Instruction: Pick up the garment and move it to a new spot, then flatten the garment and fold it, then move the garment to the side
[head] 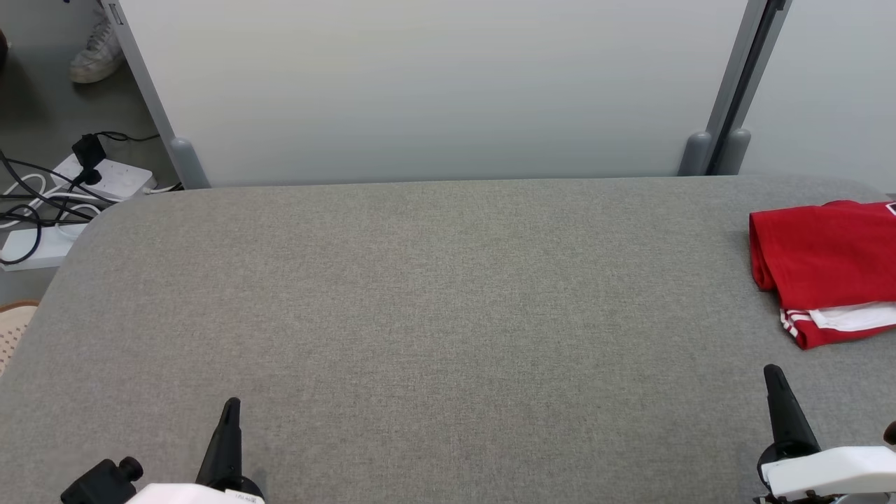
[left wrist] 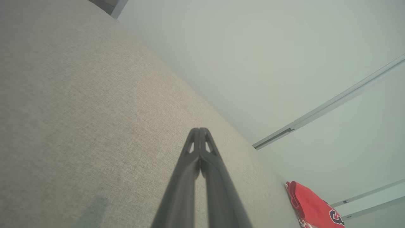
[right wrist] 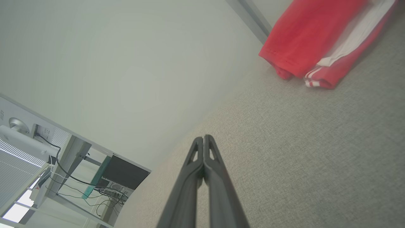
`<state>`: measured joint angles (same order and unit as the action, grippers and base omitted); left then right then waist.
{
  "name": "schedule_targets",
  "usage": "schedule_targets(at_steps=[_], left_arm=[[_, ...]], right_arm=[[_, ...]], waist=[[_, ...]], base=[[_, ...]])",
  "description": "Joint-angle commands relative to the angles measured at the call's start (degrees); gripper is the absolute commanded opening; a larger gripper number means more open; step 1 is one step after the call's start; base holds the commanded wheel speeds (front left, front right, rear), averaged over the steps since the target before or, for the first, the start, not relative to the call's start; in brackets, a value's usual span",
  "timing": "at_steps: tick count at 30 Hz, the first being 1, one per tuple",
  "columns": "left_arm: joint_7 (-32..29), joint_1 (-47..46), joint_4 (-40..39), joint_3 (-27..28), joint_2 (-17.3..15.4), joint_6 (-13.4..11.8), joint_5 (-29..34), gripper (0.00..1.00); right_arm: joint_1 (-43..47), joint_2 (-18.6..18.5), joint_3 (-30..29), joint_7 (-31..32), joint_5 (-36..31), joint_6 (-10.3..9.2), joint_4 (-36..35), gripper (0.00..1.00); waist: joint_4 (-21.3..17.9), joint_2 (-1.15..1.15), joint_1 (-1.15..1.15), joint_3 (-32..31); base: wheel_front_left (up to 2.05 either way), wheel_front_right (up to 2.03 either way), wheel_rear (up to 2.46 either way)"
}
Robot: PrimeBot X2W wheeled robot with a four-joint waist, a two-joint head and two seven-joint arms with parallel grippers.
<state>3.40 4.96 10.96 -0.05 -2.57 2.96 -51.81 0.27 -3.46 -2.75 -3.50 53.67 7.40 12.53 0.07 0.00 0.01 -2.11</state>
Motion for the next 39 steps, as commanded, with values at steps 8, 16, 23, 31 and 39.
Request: schedule_targets(at_steps=[8, 16, 23, 31, 39], left_arm=[[-1.6, -4.8, -0.7, 2.1, -0.2, 1.1, -6.6, 0.00], [-2.9, -5.8, -0.1, 2.8, -0.2, 1.6, -11.9, 0.00], [-4.1, -6.7, 0.5, 3.4, -0.3, 2.1, -16.6, 0.00], [-5.4, -7.7, 1.1, 4.2, -0.3, 2.6, -21.9, 0.00], [-6.7, -8.7, 1.7, 4.9, -0.3, 3.2, -27.3, 0.00]], right_arm=[[-3.2, -0.3, -0.1, 1.7, 6.1, 0.06, -0.6, 0.00], [-3.7, -0.1, -0.7, 3.0, 11.3, 0.07, -0.3, 0.00], [-4.1, 0.0, -1.2, 4.2, 15.7, 0.07, 0.0, 0.00], [-4.7, 0.1, -1.8, 5.5, 20.8, 0.07, 0.3, 0.00], [-5.2, 0.2, -2.4, 6.8, 26.0, 0.08, 0.7, 0.00]], waist=[[0.0, 0.00, 0.00, 0.3], [0.0, 0.00, 0.00, 0.6], [0.0, 0.00, 0.00, 0.9], [0.0, 0.00, 0.00, 1.2], [0.0, 0.00, 0.00, 1.5]], base=[[0.00, 0.00, 0.00], [0.00, 0.00, 0.00], [0.00, 0.00, 0.00], [0.00, 0.00, 0.00], [0.00, 0.00, 0.00]])
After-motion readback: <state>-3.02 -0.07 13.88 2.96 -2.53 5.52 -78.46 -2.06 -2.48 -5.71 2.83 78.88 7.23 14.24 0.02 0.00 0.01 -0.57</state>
